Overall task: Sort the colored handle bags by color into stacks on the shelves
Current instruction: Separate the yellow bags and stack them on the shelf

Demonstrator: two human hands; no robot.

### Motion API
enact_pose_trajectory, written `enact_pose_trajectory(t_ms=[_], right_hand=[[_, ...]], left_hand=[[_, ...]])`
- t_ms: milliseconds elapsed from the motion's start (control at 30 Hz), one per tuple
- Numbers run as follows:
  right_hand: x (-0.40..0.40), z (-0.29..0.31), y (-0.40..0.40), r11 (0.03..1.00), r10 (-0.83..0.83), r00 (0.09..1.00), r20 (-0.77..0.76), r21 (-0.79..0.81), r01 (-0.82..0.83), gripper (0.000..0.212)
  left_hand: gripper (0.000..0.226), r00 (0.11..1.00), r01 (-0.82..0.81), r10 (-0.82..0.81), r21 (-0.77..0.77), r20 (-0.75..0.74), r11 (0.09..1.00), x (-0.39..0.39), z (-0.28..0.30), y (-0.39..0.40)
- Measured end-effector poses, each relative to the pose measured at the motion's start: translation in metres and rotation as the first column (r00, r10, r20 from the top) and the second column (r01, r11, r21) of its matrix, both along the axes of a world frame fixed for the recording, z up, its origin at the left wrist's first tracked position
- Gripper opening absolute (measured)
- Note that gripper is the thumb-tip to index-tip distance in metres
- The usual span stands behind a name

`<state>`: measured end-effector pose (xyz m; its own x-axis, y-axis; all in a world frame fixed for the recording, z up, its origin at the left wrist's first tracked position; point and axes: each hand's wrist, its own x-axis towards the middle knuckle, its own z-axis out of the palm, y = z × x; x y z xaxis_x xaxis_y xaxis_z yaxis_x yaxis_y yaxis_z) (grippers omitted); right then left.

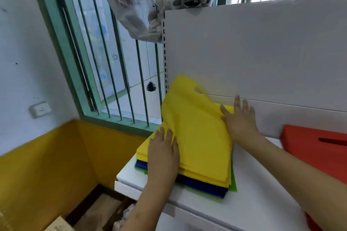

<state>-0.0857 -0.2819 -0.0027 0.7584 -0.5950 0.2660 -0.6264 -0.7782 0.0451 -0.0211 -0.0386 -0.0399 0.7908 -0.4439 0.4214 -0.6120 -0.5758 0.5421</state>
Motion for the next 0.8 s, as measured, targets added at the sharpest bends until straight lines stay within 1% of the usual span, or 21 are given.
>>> enact_pose_trajectory(t_ms=[33, 67, 133, 167, 233, 300, 400, 467, 533, 600, 667, 733, 800], right_hand=[[-0.009, 0.007, 0.004, 0.999, 0.008, 0.999, 0.032, 0.047, -0.009, 0.051], [-0.021, 0.012, 0.006, 0.992, 0.007, 0.998, 0.058, 0.122, -0.014, 0.050], [-0.035, 0.024, 0.005, 0.956, 0.031, 0.984, 0.175, 0.283, -0.080, 0.046], [-0.047, 0.029, 0.003, 0.931, 0.001, 0.969, 0.246, 0.353, -0.091, 0.043], [-0.076, 0.039, -0.001, 0.883, -0.108, 0.917, 0.383, 0.461, -0.088, 0.039], [-0.114, 0.050, -0.001, 0.866, -0.201, 0.849, 0.489, 0.494, -0.079, 0.035], [-0.181, 0.064, -0.002, 0.899, -0.275, 0.760, 0.589, 0.438, -0.014, 0.031], [-0.229, 0.069, -0.004, 0.906, -0.304, 0.703, 0.643, 0.423, 0.005, 0.029], [-0.279, 0.071, -0.010, 0.905, -0.350, 0.628, 0.695, 0.424, 0.034, 0.029], [-0.330, 0.068, -0.020, 0.897, -0.405, 0.526, 0.747, 0.437, 0.070, 0.035], [-0.383, 0.063, -0.035, 0.888, -0.450, 0.446, 0.774, 0.441, 0.130, 0.034], [-0.438, 0.055, -0.053, 0.874, -0.483, 0.389, 0.785, 0.461, 0.154, 0.027], [-0.495, 0.047, -0.073, 0.861, -0.508, 0.351, 0.786, 0.477, 0.179, 0.026]], left_hand=[[0.046, 0.996, 0.051, -0.060, -0.145, -0.061, 0.988, -0.005, 0.004, 0.000], [0.047, 0.987, 0.087, -0.117, -0.251, -0.107, 0.964, -0.012, 0.007, -0.004], [0.049, 0.978, 0.100, -0.159, -0.366, -0.134, 0.925, -0.026, 0.021, -0.009], [0.048, 0.968, 0.119, -0.199, -0.423, -0.150, 0.898, -0.034, 0.028, -0.015], [0.047, 0.927, 0.166, -0.317, -0.536, -0.201, 0.827, -0.048, 0.039, -0.028], [0.048, 0.853, 0.222, -0.465, -0.641, -0.237, 0.735, -0.067, 0.046, -0.044], [0.047, 0.692, 0.268, -0.669, -0.764, -0.271, 0.587, -0.102, 0.050, -0.072], [0.046, 0.593, 0.277, -0.755, -0.810, -0.280, 0.517, -0.133, 0.051, -0.090], [0.045, 0.503, 0.274, -0.802, -0.820, -0.323, 0.502, -0.167, 0.051, -0.109], [0.043, 0.367, 0.288, -0.856, -0.830, -0.365, 0.477, -0.207, 0.049, -0.127], [0.036, 0.229, 0.290, -0.898, -0.854, -0.376, 0.432, -0.253, 0.046, -0.143], [0.032, 0.140, 0.280, -0.915, -0.871, -0.379, 0.404, -0.302, 0.044, -0.159], [0.040, 0.104, 0.296, -0.910, -0.861, -0.402, 0.414, -0.353, 0.040, -0.179]])
